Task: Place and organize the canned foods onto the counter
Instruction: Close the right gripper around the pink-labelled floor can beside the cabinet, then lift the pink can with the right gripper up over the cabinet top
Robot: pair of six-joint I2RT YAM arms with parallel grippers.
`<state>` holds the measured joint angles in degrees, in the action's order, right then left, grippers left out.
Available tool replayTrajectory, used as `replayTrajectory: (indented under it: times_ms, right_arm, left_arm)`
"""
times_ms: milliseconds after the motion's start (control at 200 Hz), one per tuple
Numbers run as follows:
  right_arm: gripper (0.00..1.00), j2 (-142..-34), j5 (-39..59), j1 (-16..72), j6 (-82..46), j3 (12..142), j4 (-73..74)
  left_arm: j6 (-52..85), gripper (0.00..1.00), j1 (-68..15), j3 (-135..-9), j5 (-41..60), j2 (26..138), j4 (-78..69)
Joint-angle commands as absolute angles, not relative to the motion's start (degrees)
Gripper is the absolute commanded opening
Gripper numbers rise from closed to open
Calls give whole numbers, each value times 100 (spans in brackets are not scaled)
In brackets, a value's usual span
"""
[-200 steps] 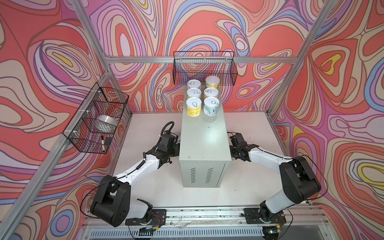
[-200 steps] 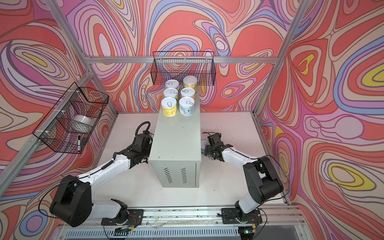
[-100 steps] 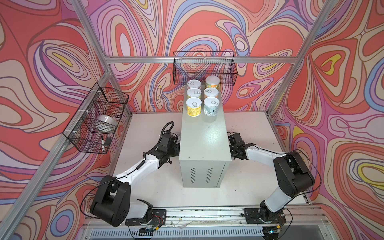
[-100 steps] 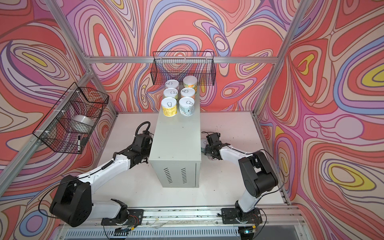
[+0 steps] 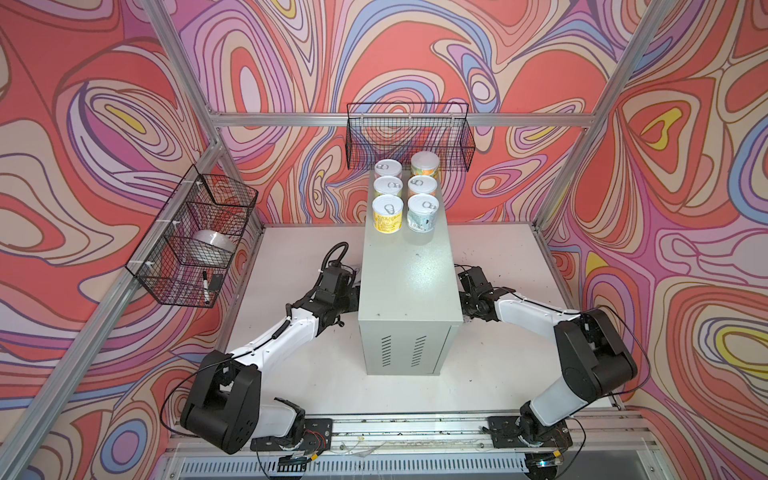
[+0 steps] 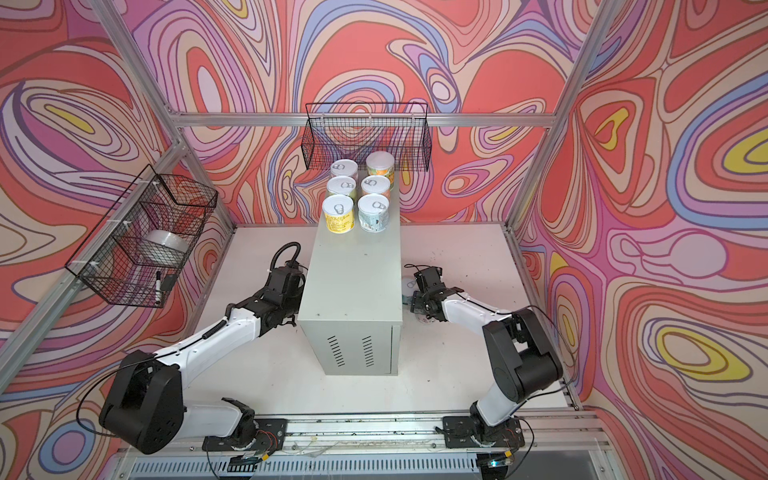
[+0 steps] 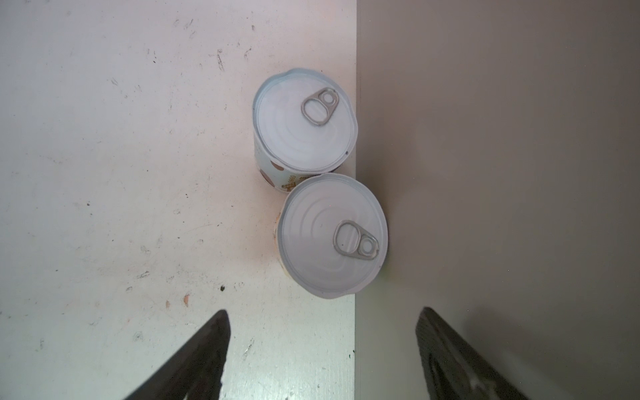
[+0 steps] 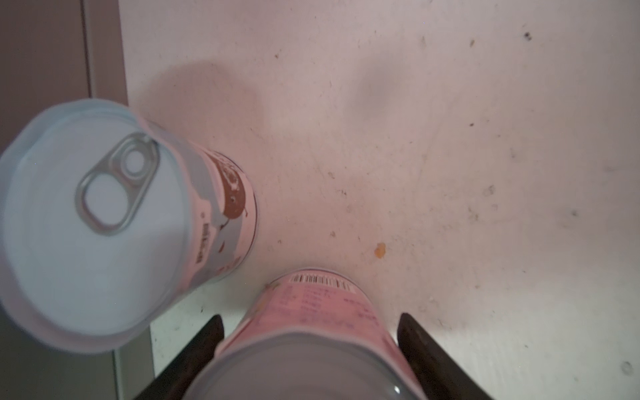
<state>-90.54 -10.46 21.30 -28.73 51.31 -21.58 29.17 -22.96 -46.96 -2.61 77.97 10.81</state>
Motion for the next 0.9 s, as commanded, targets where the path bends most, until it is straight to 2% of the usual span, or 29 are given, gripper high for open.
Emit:
replayTrajectory:
  times_ms: [0,225,481,896]
  right_arm:
    - [0,-8270,-1134,2105,-2695,5384,-2664]
    - [0,-7249,-1130,2113,-2249,6264,-4045]
    - [0,-6806,-1043,2116,-1840,8209,-5382]
    - [0,-7640,-27,2118,-1203,12102,-6633]
  left_arm:
    - [2945,85,-2327,-4863,-160,7608,1203]
    - [2947,85,-2334,-4902,-147,7502,1313]
    - [2893,84,-2338,-5029,-161,7392,1415]
    - [2860,84,-2332,-5068,-201,7269,1467]
